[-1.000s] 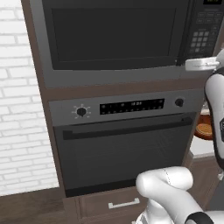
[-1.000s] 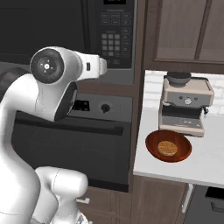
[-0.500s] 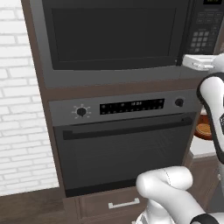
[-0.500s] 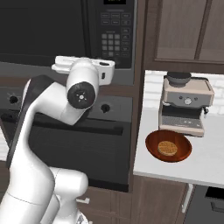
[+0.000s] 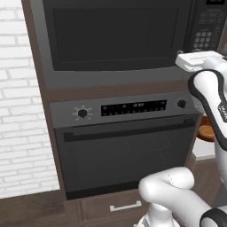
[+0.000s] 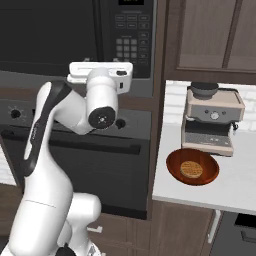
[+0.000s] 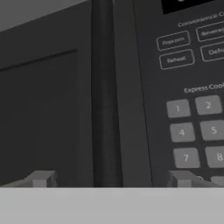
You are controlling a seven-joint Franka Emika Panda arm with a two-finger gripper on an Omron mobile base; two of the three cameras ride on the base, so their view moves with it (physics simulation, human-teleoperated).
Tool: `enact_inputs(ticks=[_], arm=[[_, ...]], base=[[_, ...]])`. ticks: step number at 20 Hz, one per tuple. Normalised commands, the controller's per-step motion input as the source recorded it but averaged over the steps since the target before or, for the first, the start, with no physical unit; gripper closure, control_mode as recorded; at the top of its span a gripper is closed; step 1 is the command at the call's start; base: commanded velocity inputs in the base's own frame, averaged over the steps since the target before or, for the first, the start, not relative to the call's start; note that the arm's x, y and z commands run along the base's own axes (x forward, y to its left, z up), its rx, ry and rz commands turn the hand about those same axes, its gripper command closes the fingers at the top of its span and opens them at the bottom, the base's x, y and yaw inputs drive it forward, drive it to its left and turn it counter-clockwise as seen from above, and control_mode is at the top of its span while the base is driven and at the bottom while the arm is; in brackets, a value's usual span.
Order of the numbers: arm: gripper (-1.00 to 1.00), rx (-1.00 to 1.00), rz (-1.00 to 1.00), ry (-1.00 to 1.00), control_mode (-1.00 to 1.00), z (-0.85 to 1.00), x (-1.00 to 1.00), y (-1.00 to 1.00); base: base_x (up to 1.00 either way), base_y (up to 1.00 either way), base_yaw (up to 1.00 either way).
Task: Open the microwave, place the bowl with waffle inside the microwave, then close the microwave door and turn it on.
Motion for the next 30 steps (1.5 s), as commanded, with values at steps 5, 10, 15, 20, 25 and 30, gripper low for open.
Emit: enact_inputs(ticks=[5,10,15,20,25,30], arm=[[-1.0,0.0,0.0,0.0,-1.0,0.44,0.28,0.0],[-1.0,0.0,0.0,0.17,-1.0,0.19,0.47,0.0],[1.0,0.0,0.0,0.08,-1.0,0.0,0.26,0.0],[1.0,0.0,0.0,0.0,-1.0,0.0,0.0,0.0],[1.0,0.0,0.0,0.0,-1.0,0.0,0.0,0.0],[1.0,0.0,0.0,0.02,-1.0,0.0,-0.16,0.0]], base=[[0.0,0.0,0.0],[0.0,0.0,0.0],[0.0,0.0,0.0],[0.0,0.0,0.0],[0.0,0.0,0.0],[0.0,0.0,0.0]])
